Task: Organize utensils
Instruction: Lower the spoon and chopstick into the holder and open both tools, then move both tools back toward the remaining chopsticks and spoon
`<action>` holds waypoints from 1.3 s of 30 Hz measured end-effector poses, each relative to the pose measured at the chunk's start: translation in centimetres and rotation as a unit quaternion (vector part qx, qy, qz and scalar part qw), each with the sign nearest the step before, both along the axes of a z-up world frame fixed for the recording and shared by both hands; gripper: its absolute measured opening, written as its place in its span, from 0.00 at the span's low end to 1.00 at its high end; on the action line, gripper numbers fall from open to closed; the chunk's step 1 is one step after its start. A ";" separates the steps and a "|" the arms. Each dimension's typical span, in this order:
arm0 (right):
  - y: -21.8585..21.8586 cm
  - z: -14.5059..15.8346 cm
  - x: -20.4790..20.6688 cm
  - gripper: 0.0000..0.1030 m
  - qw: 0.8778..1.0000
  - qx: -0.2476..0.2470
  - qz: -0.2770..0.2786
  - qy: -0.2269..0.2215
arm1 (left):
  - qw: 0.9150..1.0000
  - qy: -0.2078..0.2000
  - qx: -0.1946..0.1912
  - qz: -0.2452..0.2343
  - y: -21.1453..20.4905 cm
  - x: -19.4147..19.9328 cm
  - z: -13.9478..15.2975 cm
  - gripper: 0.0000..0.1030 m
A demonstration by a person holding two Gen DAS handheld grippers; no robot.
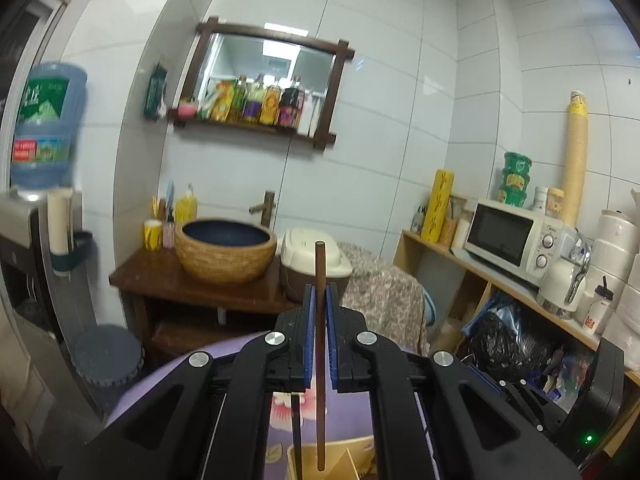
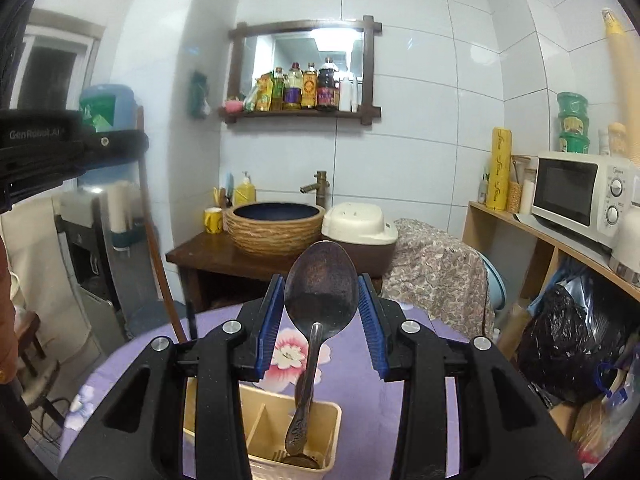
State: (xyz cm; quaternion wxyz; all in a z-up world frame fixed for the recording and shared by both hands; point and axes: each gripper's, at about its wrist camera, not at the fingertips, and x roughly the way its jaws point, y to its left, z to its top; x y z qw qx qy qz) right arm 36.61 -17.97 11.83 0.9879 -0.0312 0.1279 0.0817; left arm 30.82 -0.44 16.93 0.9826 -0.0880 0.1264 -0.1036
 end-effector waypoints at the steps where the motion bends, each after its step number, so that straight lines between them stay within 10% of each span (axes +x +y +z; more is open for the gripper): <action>1: -0.2 -1.1 0.1 0.37 1.000 0.002 0.001 0.010 | 1.000 0.009 0.000 -0.003 -0.1 0.1 -1.0 0.06; 21: 1.2 -7.6 -2.1 0.38 0.995 -0.064 0.015 0.071 | 0.995 0.074 0.061 -0.039 -1.2 -0.6 -8.6 0.06; 24: 1.2 -7.4 -2.6 0.50 0.996 -0.060 0.021 0.061 | 0.994 0.074 0.062 -0.043 -1.1 -1.0 -8.3 0.07; 29: 0.4 -6.5 -4.8 0.63 0.998 -0.043 0.015 0.044 | 0.996 0.065 0.052 -0.034 -0.1 -3.1 -8.0 0.45; 39: -1.7 -9.2 -11.0 0.68 0.994 -0.003 0.015 0.112 | 0.985 0.136 0.100 -0.044 1.1 -8.8 -13.5 0.67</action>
